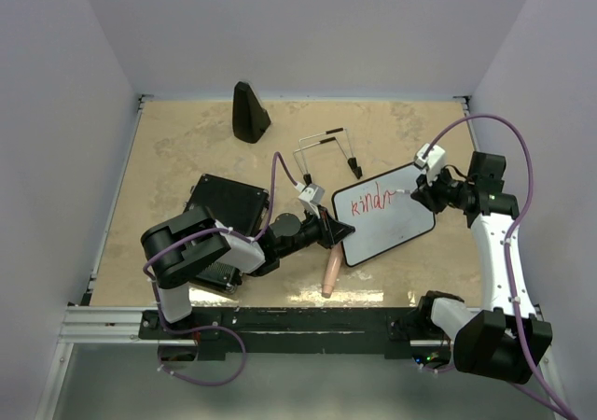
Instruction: Write a sentence on the whiteboard
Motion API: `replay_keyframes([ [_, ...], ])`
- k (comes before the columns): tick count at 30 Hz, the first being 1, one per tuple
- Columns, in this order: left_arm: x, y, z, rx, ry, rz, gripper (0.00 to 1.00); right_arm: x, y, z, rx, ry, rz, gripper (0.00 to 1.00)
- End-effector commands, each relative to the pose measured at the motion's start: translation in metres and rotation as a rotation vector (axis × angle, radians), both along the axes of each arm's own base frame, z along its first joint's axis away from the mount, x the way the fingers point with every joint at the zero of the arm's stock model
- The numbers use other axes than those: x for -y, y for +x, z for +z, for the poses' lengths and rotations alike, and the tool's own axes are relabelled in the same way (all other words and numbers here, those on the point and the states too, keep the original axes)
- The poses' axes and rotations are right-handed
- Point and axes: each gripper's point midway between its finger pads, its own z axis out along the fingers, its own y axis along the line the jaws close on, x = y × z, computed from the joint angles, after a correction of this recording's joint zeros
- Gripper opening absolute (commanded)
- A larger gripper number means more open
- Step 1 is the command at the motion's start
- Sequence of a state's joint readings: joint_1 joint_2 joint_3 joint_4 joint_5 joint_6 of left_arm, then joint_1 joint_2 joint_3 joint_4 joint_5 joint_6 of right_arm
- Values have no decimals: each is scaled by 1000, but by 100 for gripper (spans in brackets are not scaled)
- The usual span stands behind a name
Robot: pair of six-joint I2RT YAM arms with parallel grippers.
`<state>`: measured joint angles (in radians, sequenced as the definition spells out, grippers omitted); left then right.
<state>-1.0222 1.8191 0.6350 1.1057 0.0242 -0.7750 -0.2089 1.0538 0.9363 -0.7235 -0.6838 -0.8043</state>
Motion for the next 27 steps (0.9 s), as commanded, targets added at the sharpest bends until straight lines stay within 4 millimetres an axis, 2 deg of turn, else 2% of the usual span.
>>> replay_keyframes([
  [1,2,-8,5,69,13,-47,0,2,14,14,80,3,-21,0],
  [8,4,-8,4,67,12,-50,0,-8,9,15,82,37,35,0],
  [18,4,-7,5,68,13,-49,0,-12,-12,-8,-15,-1,137,0],
  [22,4,-7,4,68,14,-47,0,-5,-12,-14,-34,-32,102,0],
  [25,4,-7,5,68,14,-49,0,7,-4,-14,-17,-67,26,0],
  [27,4,-7,5,68,14,-47,0,11,4,-2,38,-68,-26,0],
])
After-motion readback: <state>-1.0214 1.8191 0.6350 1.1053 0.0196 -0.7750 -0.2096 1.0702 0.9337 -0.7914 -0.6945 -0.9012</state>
